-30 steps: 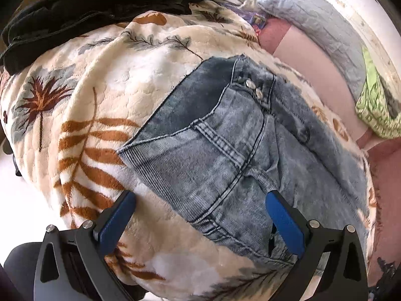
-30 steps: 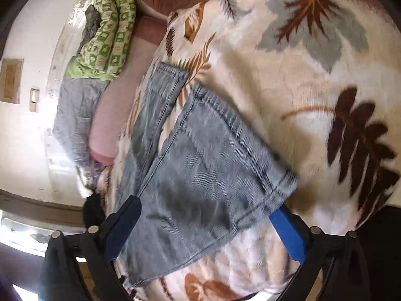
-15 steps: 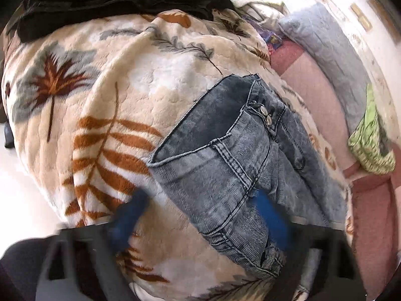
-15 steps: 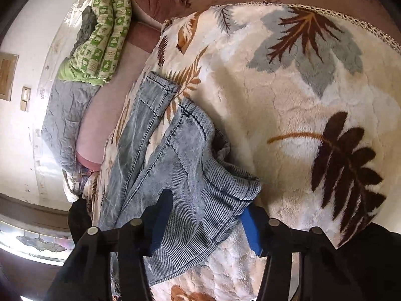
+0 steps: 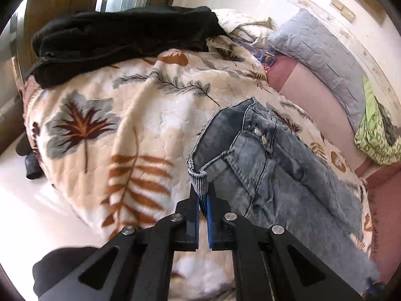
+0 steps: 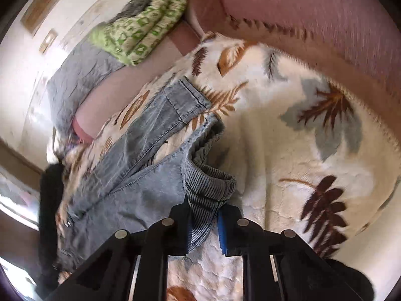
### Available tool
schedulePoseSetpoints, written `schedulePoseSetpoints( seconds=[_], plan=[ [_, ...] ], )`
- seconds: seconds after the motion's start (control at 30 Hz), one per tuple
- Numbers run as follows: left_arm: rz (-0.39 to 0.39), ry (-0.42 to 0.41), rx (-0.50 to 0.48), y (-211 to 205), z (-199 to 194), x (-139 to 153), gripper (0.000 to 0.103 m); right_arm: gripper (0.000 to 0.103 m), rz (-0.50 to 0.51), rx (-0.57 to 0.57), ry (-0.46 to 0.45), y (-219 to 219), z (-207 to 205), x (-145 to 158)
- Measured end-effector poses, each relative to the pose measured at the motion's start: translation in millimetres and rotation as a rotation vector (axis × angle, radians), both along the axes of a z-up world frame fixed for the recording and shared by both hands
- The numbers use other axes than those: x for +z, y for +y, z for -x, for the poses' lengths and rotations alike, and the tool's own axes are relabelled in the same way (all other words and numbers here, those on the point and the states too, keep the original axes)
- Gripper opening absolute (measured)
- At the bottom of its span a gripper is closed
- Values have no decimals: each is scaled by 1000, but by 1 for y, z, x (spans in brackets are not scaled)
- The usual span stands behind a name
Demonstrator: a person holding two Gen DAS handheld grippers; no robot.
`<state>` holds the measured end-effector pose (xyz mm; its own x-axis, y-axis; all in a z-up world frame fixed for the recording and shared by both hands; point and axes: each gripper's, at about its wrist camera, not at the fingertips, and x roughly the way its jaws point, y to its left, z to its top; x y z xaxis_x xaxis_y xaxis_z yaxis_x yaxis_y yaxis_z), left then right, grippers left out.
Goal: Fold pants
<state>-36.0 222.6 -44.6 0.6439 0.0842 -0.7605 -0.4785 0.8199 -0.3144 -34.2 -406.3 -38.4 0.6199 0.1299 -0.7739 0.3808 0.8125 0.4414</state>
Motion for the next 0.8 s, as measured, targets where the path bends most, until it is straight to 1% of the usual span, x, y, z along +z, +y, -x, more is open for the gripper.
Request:
schedulePoseSetpoints(
  seconds=[0.03,0.07,0.1,0.13,0.17,0.2,0.23,0.27,0.3,0.33,0.37,0.4,0.47,0.5,0.53,0.6,0.67,0.7,0.73,0.77,0.8],
  plan=[
    [-1,26,2,-1,2,-6,5,20,12,8,47,-1,-2,-8],
    [7,59,12,1,1,-15,5,31,7,14,115,-4,-5,-23],
    [25,99,31,6,1,-25,5,37,-25,-8,194,-12,-6,-40],
    [49,131,48,12,1,-31,5,37,-100,-32,179,-21,-1,-49],
    [68,142,70,18,4,-33,5,37,-114,-39,155,-25,3,-46],
    [75,126,87,23,8,-30,9,42,-87,-50,152,-28,6,-39],
    [71,106,89,26,11,-22,17,62,-31,-84,143,-32,10,-28],
    [71,77,82,27,11,-14,35,73,1,-107,112,-35,12,-18],
    [70,38,60,26,10,-2,62,73,18,-119,71,-38,13,-6],
    [55,8,44,23,8,8,72,72,29,-120,41,-41,10,4],
    [28,-26,27,18,5,18,77,73,33,-110,16,-41,4,13],
    [-9,-62,-12,9,-2,29,77,73,31,-87,-5,-41,-5,20],
    [-48,-91,-99,-10,-17,39,77,73,31,-25,-15,-37,-31,23],
    [-55,-87,-150,-19,-27,39,77,73,39,9,-6,-35,-47,21],
    [-53,-74,-196,-28,-37,35,77,72,67,42,26,-33,-68,14],
    [-57,-30,-252,-41,-52,22,77,68,135,81,87,-31,-101,-1],
    [-88,52,-287,-49,-65,1,77,52,154,120,167,-31,-127,-21],
    [-102,123,-297,-51,-69,-17,77,49,145,151,211,-28,-136,-33],
    [-107,175,-294,-51,-70,-29,77,42,177,192,263,-21,-144,-44],
    [-121,171,-295,-50,-69,-36,78,31,259,217,288,-14,-149,-48],
    [-167,143,-306,-52,-65,-35,79,26,332,241,293,-6,-151,-46]
  ],
)
